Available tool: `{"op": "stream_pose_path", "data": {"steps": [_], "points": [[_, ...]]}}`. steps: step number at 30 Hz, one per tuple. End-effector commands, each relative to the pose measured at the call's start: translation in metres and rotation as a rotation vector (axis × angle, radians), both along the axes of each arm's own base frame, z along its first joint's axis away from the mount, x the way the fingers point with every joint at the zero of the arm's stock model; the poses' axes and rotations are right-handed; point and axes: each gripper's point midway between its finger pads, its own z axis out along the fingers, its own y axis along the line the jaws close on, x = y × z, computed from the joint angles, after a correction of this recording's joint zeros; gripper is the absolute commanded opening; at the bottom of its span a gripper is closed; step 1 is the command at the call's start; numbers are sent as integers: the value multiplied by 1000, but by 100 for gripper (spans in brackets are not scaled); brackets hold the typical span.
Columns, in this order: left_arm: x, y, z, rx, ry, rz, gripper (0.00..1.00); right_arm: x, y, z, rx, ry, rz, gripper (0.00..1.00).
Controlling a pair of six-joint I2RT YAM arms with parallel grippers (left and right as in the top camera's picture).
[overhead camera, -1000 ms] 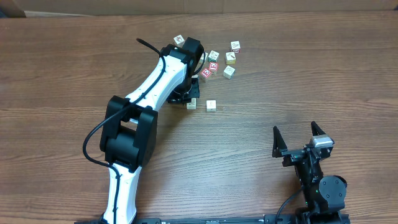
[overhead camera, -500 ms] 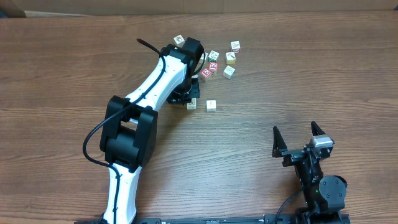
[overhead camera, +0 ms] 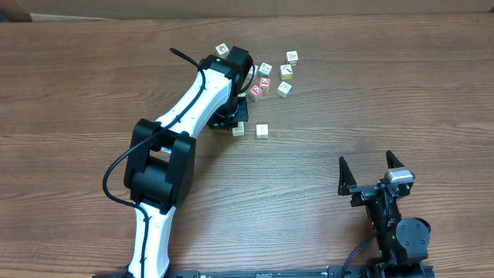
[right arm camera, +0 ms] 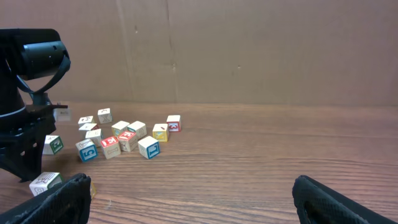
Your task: Form a horizontal line
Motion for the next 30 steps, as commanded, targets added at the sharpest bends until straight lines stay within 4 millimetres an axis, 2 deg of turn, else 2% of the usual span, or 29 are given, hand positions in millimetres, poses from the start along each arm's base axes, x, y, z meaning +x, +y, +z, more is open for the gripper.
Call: {"op": "stream_pose_path", "data": {"steps": [1, 30], "points": [[-3, -2, 3, -11, 1, -20, 4, 0, 1, -2, -4, -2, 3, 100], [-5, 0, 3, 0, 9, -22, 4, 0, 1, -2, -4, -2, 3, 100]]}}
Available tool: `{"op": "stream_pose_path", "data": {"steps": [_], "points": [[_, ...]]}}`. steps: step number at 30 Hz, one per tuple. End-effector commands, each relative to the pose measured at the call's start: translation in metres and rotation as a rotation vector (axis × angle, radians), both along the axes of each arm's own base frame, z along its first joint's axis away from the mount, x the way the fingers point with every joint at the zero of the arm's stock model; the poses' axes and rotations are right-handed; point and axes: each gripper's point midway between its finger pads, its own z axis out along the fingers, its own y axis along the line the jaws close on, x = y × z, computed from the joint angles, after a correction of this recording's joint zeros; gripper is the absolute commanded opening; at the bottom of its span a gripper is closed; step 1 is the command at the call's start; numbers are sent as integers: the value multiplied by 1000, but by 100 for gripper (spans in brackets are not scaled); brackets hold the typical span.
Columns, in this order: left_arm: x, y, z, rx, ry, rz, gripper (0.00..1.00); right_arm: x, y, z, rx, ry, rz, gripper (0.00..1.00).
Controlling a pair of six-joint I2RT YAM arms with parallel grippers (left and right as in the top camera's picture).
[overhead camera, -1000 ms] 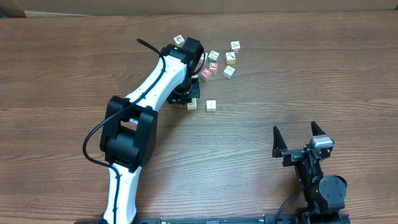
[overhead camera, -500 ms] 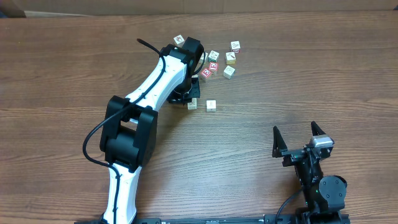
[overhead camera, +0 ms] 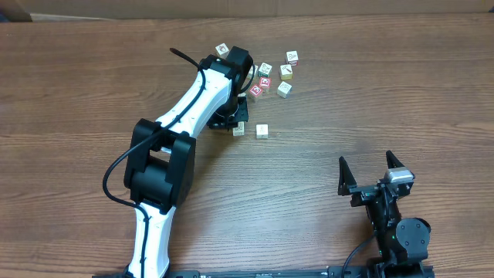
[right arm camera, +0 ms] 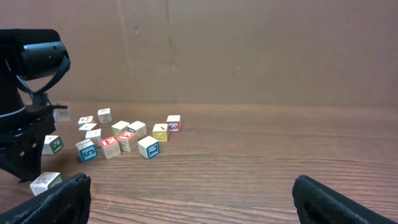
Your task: Form a horizontal line
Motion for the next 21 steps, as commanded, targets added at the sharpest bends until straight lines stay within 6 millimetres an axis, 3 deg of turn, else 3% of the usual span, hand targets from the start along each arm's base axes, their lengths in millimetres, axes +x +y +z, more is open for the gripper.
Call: {"op": "stream_pose_path", "data": {"steps": [1, 21], "points": [[-4, -1, 4, -4, 4, -21, 4, 0, 1, -2, -4, -2, 3, 100], [-3, -4, 4, -23, 3, -22, 4, 0, 1, -2, -4, -2, 3, 100]]}}
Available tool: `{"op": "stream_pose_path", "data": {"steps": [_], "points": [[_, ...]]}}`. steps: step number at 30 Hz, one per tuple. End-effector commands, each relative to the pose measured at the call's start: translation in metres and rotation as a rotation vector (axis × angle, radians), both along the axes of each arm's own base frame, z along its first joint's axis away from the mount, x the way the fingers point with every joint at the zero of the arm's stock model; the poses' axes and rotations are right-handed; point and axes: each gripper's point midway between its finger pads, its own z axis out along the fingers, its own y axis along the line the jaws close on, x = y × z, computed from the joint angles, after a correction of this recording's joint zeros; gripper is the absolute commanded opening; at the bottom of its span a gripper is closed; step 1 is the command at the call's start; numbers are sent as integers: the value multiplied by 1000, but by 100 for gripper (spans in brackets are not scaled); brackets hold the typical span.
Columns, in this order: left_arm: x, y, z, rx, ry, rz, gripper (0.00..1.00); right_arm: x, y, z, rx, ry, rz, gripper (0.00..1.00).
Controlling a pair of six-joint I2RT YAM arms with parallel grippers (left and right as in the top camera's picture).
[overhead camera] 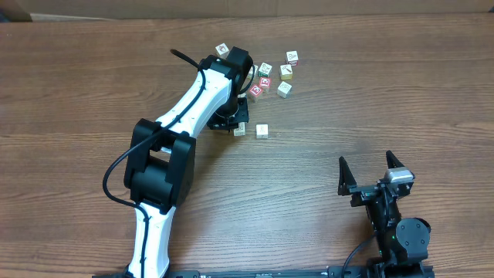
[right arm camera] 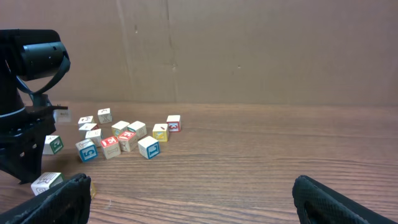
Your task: Form a horizontal line
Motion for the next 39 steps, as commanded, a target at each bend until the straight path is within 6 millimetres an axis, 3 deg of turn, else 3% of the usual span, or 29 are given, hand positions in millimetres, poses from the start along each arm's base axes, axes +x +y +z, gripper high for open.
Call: {"op": "stream_pose_path", "data": {"steps": [1, 6, 11, 15, 19, 22, 28, 33, 39], "points": [[0, 1, 4, 8, -13, -21, 4, 0, 1, -2, -4, -3, 3, 100], [10, 20, 8, 105, -62, -22, 4, 0, 1, -2, -4, -3, 3, 100], [27, 31, 40, 145, -113, -2, 4, 0, 1, -2, -4, -3, 3, 100], [41, 16, 79, 81, -175, -19, 4, 0, 1, -2, -4, -3, 3, 100], [45, -25, 105, -59, -220, -74, 4, 0, 1, -2, -4, -3, 3, 100], [38, -54, 104, -123, -220, -119, 4, 0, 1, -2, -4, -3, 3, 100], [10, -92, 85, -122, -172, -205, 4, 0, 1, -2, -4, -3, 3, 100], [-17, -111, 57, -87, -114, -273, 4, 0, 1, -2, -4, -3, 3, 100], [-25, -127, 40, -84, -133, -313, 4, 0, 1, -2, -4, -3, 3, 100]]}}
